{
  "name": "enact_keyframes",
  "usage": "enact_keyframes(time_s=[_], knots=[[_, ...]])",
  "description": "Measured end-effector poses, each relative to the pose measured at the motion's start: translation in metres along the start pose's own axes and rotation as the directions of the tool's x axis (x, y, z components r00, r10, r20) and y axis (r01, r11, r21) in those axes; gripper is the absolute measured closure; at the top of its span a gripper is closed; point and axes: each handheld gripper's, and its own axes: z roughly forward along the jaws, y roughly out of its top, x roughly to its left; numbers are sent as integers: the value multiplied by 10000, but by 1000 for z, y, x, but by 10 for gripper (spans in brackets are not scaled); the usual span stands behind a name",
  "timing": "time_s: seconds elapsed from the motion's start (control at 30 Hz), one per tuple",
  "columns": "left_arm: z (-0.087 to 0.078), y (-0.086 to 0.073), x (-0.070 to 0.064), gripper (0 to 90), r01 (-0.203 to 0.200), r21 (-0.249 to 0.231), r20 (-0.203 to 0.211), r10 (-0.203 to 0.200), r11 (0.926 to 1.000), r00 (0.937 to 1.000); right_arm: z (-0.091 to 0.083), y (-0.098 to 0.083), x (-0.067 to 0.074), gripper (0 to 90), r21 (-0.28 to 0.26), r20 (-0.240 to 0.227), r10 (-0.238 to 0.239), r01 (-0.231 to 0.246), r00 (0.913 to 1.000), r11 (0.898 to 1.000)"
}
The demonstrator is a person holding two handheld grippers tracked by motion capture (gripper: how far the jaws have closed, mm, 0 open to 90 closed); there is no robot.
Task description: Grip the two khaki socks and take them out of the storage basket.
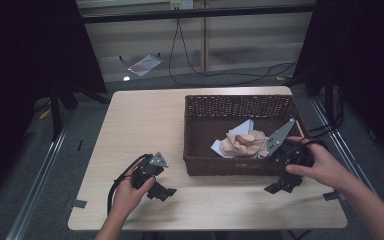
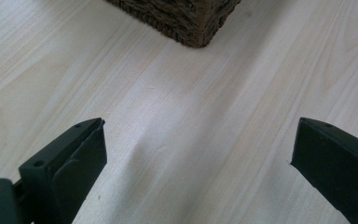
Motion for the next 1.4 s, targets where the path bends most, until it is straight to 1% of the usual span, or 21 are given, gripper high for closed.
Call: enact_keyframes(time_s=[0.07,0.27,0.4,0.43,0.5,0.53,0.57,0.67,0.77,0.8,0.87,0.9,0.93,1.1,1.13,1.17,1.2,1.23,1.3,1.33,1.4], knots=[[0,0,0,27,-1,41,-5,1,10000,10000,-4,5,-3,39,-67,30,-85,86,10000,9999],[0,0,0,27,12,54,13,-12,10000,10000,-12,18,-14,39,-90,196,70,-68,9998,9999],[-1,0,1,28,-116,133,-2,116,9998,9999,-12,25,-26,39,-178,331,421,-416,9986,9990],[-1,0,0,27,22,38,-1,-22,10000,10000,-12,27,-32,39,-237,492,552,-541,9973,9983],[0,0,0,27,38,37,24,-38,10000,10000,-12,30,-39,39,-247,619,744,-730,9953,9970],[0,0,0,28,38,37,24,-38,10000,10000,-12,30,-39,39,-247,619,744,-730,9953,9970],[0,-1,0,28,40,50,21,-41,10000,10000,-11,32,-48,39,-260,710,881,-865,9936,9959],[0,0,1,27,-114,182,36,114,9998,9999,-8,35,-58,39,-202,830,1105,-1092,9904,9938],[0,-1,1,27,-43,111,48,42,9999,10000,-4,37,-64,39,-44,912,1152,-1153,9891,9933],[0,0,1,28,-137,192,42,136,9997,9999,1,39,-69,40,38,917,1417,-1427,9856,9898],[-1,0,1,28,-126,185,26,126,9997,9999,3,39,-71,40,184,961,1426,-1450,9851,9893],[0,-1,0,28,35,60,9,-35,10000,10000,6,41,-74,40,256,1054,1487,-1521,9833,9880],[0,-1,1,27,24,71,4,-24,10000,10000,7,42,-76,40,364,1100,1509,-1557,9824,9871],[1,-1,0,27,26,95,32,-26,10000,10000,19,48,-89,40,632,1466,1820,-1928,9723,9792],[0,0,2,27,-254,295,67,252,9992,9997,19,48,-89,40,632,1466,1820,-1928,9723,9792],[0,0,3,27,-350,419,70,347,9985,9994,21,48,-91,40,708,1575,1857,-1986,9699,9775],[1,0,2,28,-275,321,64,274,9991,9996,23,48,-93,47,751,1665,1918,-2064,9672,9756],[0,0,3,28,-373,429,72,371,9984,9993,25,49,-95,53,818,1738,1966,-2131,9650,9736],[1,0,3,28,-327,432,78,324,9985,9994,29,50,-97,81,859,1747,2048,-2222,9631,9712],[1,0,3,28,-342,423,78,339,9985,9994,30,51,-98,81,805,1876,2086,-2267,9598,9706],[1,0,3,28,-356,407,92,352,9985,9993,33,52,-102,92,763,1847,2146,-2317,9591,9698]])
